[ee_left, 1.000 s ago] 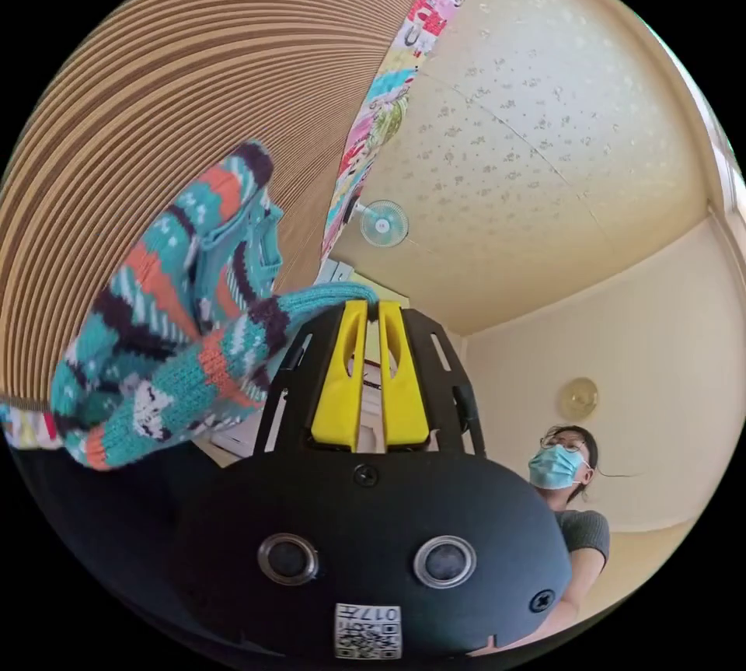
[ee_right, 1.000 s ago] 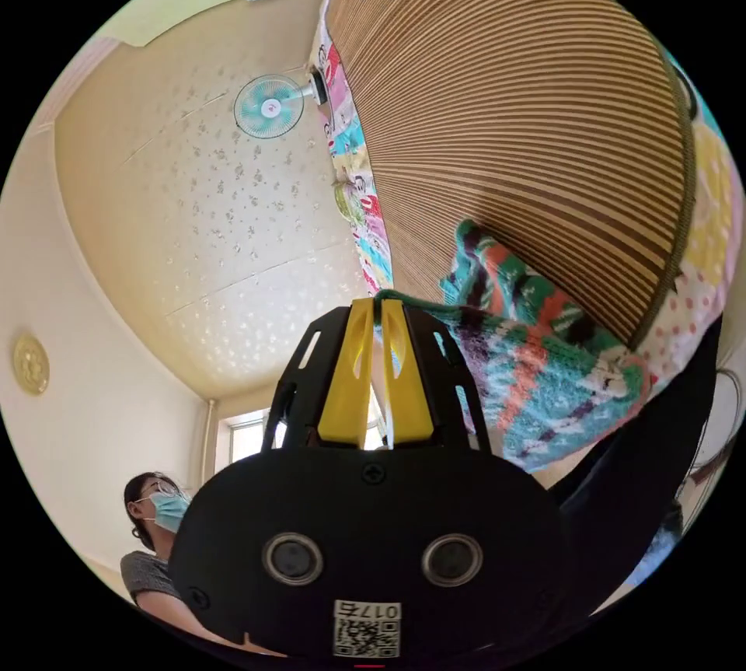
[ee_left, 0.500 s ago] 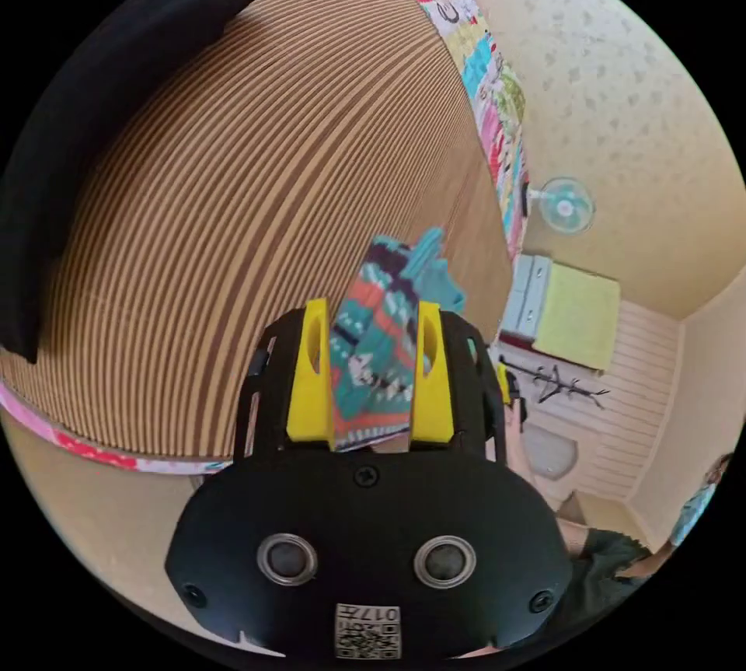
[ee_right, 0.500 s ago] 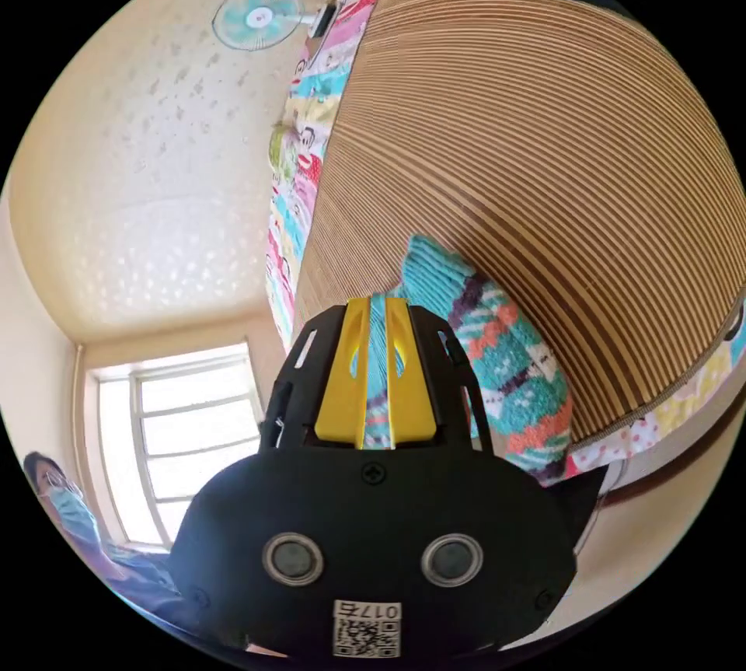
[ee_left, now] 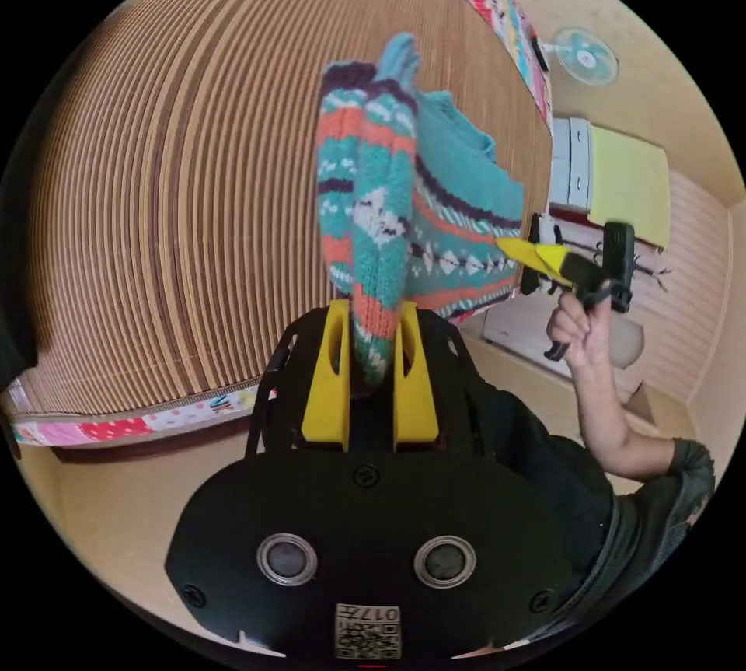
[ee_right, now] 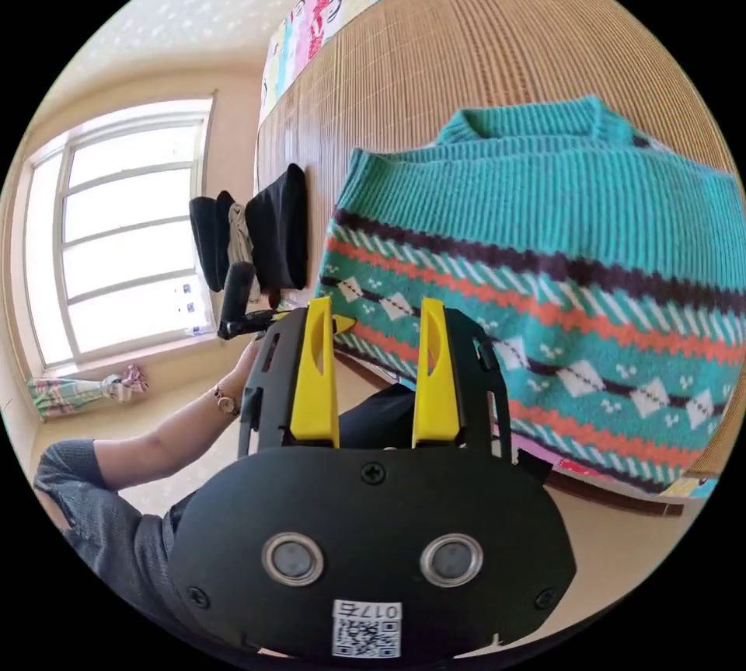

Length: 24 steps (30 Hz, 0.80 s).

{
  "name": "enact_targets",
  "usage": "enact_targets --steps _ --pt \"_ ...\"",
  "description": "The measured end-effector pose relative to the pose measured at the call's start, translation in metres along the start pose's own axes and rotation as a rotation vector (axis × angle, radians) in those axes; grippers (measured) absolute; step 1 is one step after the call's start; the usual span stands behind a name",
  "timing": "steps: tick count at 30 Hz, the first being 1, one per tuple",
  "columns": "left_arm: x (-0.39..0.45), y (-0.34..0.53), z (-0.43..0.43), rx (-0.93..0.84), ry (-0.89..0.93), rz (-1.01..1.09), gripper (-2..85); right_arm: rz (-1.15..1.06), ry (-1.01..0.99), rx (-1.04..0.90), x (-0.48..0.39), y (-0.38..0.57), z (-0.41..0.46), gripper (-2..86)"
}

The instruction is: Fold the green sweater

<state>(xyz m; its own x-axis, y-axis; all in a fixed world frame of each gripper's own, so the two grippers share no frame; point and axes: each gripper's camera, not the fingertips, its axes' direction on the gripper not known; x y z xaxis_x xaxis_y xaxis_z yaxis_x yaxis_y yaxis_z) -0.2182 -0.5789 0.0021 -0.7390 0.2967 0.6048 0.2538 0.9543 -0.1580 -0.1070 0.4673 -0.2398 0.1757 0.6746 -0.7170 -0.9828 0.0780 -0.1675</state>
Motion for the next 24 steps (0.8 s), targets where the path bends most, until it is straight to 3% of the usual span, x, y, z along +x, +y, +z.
enact_targets --steps 3,7,9,11,14,20,22,24 --pt "0.071 0.016 -0.020 0.078 -0.051 0.146 7.9 -0.053 0.113 -0.262 -0.045 -0.062 0.036 18.7" --pt "0.148 0.031 -0.009 0.117 -0.263 0.196 7.7 -0.109 0.309 -0.517 -0.066 -0.094 0.058 18.8" --pt "0.174 0.036 0.009 0.111 -0.312 0.243 7.6 -0.257 0.512 -0.709 -0.063 -0.085 0.068 16.4" --pt "0.207 0.042 0.036 0.088 -0.381 0.295 7.8 -0.381 0.600 -0.765 -0.055 -0.066 0.064 13.6" --pt "0.235 0.054 0.050 0.101 -0.374 0.327 8.4 -0.455 0.498 -0.624 -0.019 -0.035 0.002 10.1" --pt "0.247 0.085 0.038 0.259 0.010 0.354 13.8 -0.324 -0.173 -0.058 0.179 0.067 -0.209 8.7" --pt "0.231 0.080 0.053 0.254 0.042 0.246 14.4 -0.269 -0.196 0.036 0.250 0.102 -0.249 8.7" --pt "0.214 0.072 0.071 0.243 0.104 0.146 15.8 -0.130 -0.064 0.070 0.337 0.133 -0.280 9.2"
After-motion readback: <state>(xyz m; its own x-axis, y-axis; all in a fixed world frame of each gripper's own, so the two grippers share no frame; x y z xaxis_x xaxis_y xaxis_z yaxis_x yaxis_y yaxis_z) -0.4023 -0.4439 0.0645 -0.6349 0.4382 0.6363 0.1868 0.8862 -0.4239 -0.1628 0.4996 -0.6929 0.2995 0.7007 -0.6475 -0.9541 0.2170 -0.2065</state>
